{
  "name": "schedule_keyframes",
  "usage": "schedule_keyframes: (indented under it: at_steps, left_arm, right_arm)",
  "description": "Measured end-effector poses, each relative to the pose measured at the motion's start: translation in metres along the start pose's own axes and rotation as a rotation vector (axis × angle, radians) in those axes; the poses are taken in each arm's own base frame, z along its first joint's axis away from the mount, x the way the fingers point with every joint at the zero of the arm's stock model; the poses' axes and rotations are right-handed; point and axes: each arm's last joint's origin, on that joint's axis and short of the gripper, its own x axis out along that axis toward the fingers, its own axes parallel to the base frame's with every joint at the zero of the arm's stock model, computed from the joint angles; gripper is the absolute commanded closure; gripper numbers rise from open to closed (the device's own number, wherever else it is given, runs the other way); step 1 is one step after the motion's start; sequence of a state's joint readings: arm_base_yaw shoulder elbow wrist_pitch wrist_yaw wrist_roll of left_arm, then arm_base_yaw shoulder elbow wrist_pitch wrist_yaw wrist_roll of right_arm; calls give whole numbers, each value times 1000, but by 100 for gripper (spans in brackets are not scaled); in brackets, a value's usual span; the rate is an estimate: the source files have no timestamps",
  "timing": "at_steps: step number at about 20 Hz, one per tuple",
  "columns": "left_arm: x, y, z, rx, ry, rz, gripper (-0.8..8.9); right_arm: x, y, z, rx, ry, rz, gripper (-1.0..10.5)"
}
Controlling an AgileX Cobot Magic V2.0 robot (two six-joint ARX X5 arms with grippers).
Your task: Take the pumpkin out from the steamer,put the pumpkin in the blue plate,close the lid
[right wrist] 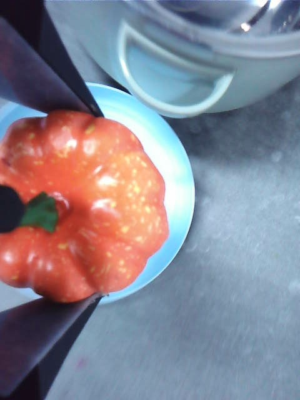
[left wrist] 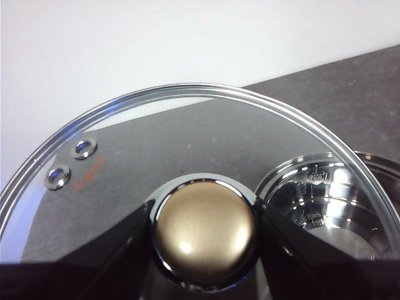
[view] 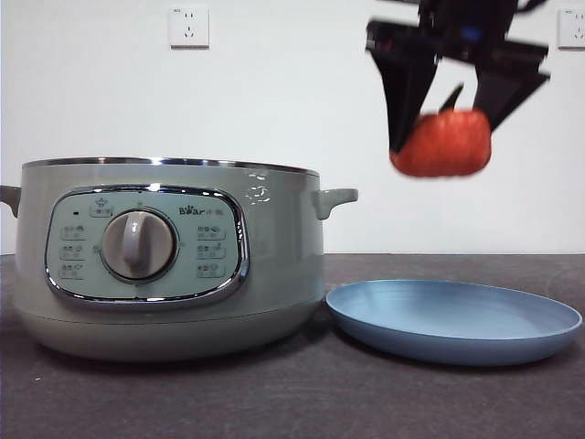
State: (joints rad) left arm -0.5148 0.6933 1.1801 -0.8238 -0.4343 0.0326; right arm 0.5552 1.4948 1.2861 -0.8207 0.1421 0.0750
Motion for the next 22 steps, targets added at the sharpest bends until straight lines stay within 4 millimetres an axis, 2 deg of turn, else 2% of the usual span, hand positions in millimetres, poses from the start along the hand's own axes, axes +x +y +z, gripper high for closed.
schedule_keyframes:
  at_steps: [5,11,14,17,19,22]
  left_arm:
    - [0,0,0,0,0,0,821]
    - [10,-5,1,14,29,-2,821]
    - [14,-8,2,19,43,-49,821]
    - [17,-10,2,23,52,-81,821]
    - [19,-11,2,25,58,-81,821]
    - [19,-11,2,25,59,-83,821]
  right_arm:
    - [52,3,-32,8,20,6,947]
    - [85,-3,-43,37,130,80,924]
    - [101,-7,-47,48,183,73,664]
    - [102,-9,-47,56,185,71,432]
    - [102,-9,-47,58,185,70,380]
    - [102,-9,-49,58,205,68,381]
